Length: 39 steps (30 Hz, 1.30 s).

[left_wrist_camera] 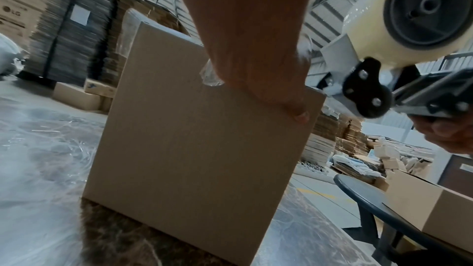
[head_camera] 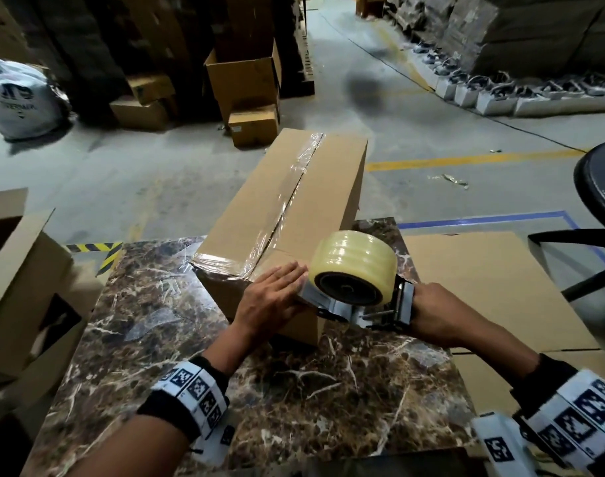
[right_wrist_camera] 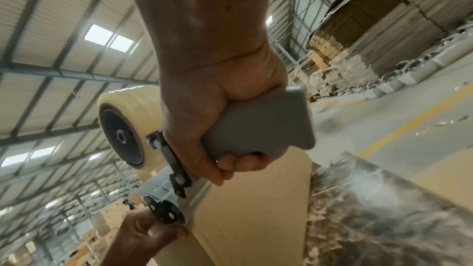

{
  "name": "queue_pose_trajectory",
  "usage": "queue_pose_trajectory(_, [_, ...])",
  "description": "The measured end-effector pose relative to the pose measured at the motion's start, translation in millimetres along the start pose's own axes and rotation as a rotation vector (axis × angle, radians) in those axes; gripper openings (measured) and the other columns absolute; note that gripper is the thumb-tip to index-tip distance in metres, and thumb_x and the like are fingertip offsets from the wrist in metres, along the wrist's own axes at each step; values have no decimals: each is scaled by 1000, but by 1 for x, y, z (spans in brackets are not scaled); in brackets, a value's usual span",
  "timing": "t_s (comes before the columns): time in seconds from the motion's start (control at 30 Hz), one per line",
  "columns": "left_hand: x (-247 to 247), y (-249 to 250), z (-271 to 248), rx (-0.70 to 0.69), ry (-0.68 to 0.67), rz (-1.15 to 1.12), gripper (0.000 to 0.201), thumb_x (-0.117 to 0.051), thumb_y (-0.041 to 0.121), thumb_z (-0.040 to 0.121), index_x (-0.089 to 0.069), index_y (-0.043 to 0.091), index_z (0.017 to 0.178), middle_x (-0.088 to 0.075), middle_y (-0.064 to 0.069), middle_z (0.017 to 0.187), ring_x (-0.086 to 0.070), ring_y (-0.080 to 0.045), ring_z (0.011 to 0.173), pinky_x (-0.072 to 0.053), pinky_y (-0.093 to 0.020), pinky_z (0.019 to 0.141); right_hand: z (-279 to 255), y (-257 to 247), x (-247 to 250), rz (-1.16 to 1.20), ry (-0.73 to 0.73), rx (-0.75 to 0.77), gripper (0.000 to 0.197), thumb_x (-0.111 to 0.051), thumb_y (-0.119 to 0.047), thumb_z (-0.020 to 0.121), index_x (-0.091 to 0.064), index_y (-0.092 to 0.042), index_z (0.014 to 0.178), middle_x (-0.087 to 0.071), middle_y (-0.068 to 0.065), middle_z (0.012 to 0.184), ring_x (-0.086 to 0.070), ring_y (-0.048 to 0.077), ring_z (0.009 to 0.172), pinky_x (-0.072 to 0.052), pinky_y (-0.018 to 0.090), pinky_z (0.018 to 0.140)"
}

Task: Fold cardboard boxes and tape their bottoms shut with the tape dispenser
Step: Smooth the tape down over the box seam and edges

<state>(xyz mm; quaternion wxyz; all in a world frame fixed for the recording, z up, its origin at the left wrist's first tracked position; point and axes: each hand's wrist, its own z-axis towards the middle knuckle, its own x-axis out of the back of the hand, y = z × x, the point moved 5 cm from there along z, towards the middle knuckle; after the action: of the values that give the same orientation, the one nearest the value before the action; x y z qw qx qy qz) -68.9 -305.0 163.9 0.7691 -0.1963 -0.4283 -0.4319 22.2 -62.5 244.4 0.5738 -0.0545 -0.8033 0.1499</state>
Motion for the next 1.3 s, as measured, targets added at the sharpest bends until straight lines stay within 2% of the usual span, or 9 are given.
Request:
queue_pose_trajectory(0.17, [-4,4,1,38,-52,0,50,-61,39,86,-66,12,128,-59,-5,137,-53,-21,130,-44,-37,107,-7,16,-13,-40,5,11,34,-58,-49,93,-64,-22,112,-67,3,105,-61,23,90,-31,26,61])
queue_pose_trajectory(0.37, [-1,8,3,81,-47,8,47,-61,43,90,-69,10,123,-63,-8,131,-58,-24,125,-50,-40,102,20,33,-57,63,-2,-46,62,-40,-76,72,-66,-32,107,-70,-3,100,-64,22,86,-53,37,72])
queue_pose_trajectory(0.5, [0,7,2,90,-77,-35,48,-61,38,88,-66,10,126,-61,-7,135,-55,-23,128,-48,-41,104,10,36,-55,251,-7,-99,25,-64,-51,85,-65,-34,102,-62,-11,86,-58,14,75,-46,26,64])
queue_pose_trajectory(0.6, [-2,5,1,93,-123,-48,54,-65,29,80,-62,10,131,-58,-6,139,-52,-23,132,-48,-44,103,7,60,-78,502,1,-163,25,-75,-34,80,-62,-45,99,-63,-26,88,-58,-2,73,-43,12,61])
queue_pose_trajectory(0.7, [-1,5,2,112,-127,-69,54,-63,29,80,-62,9,131,-58,-7,139,-52,-25,132,-49,-46,102,9,85,-106,764,24,-356,19,-78,-16,70,-67,-22,84,-71,-2,82,-66,14,70,-55,33,65])
queue_pose_trajectory(0.77, [-1,7,2,116,-118,-69,54,-61,29,81,-62,8,131,-57,-8,139,-52,-25,132,-48,-45,102,9,84,-122,962,-35,-481,13,-70,-1,81,-61,-6,72,-63,11,66,-59,18,51,-49,27,49])
queue_pose_trajectory(1.03, [-6,8,-3,145,-88,-54,55,-61,32,83,-60,8,133,-55,-9,141,-48,-23,135,-46,-46,104,26,81,-210,1689,-251,-741,22,-50,-11,95,-55,-6,74,-51,4,56,-50,16,43,-42,24,42])
queue_pose_trajectory(1.17, [-9,16,-3,173,-72,-32,56,-60,30,82,-60,8,133,-56,-10,139,-50,-25,133,-47,-47,103,25,83,-235,1794,-241,-809,16,-51,-15,95,-51,-8,81,-49,8,60,-53,22,49,-43,26,44])
queue_pose_trajectory(1.3, [-8,30,1,226,-49,11,54,-55,31,84,-60,6,132,-57,-12,138,-52,-28,130,-47,-47,104,25,95,-249,1588,-170,-837,28,-73,-23,85,-66,1,97,-66,19,77,-65,32,66,-54,38,58])
